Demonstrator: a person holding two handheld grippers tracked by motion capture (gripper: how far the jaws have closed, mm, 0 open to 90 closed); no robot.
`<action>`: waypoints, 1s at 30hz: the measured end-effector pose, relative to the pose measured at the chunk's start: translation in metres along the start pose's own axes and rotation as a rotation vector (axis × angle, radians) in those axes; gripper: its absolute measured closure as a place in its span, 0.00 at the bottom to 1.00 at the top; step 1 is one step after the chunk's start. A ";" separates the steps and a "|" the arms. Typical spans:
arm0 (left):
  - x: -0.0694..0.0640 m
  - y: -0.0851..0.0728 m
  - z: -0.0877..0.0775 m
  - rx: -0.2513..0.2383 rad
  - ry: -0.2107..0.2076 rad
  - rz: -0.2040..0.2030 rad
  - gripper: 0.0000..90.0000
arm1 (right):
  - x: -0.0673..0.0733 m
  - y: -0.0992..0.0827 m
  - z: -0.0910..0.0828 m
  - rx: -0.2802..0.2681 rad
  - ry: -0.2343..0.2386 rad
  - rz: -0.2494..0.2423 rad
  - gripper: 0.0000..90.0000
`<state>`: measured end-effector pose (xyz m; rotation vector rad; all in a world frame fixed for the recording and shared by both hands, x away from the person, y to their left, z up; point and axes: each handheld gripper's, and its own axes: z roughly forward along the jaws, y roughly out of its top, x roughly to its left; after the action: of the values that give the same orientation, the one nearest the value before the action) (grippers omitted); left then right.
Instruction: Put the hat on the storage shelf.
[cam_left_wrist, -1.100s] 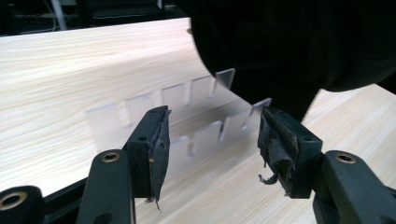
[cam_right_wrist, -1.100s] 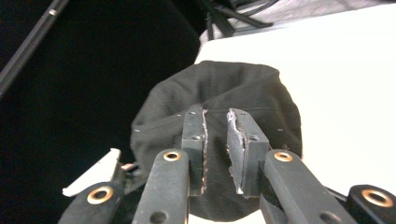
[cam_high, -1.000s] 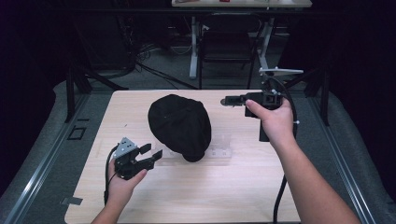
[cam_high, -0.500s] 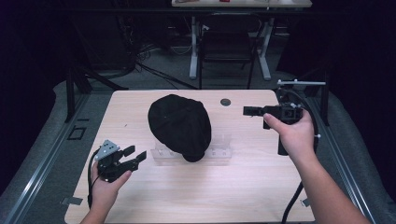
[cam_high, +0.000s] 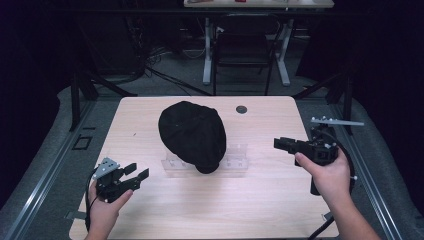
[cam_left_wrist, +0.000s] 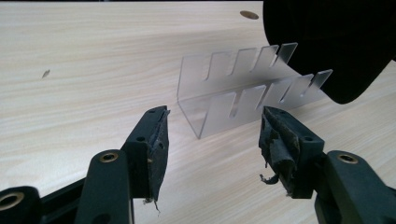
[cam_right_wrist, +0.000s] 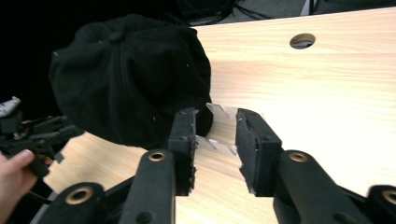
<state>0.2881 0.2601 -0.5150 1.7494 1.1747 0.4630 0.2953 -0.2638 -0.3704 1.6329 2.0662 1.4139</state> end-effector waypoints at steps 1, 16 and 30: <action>0.001 -0.002 0.000 -0.001 0.005 -0.003 0.47 | -0.001 -0.005 0.000 -0.001 -0.015 -0.006 0.74; 0.007 -0.016 0.006 0.020 0.018 -0.003 0.47 | -0.013 -0.080 0.021 -0.052 -0.134 -0.119 0.68; -0.008 -0.023 0.019 0.052 -0.014 0.054 0.48 | -0.037 -0.133 0.042 -0.059 -0.215 -0.148 0.64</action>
<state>0.2868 0.2460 -0.5426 1.8300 1.1406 0.4552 0.2458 -0.2649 -0.5061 1.5021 1.9598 1.1837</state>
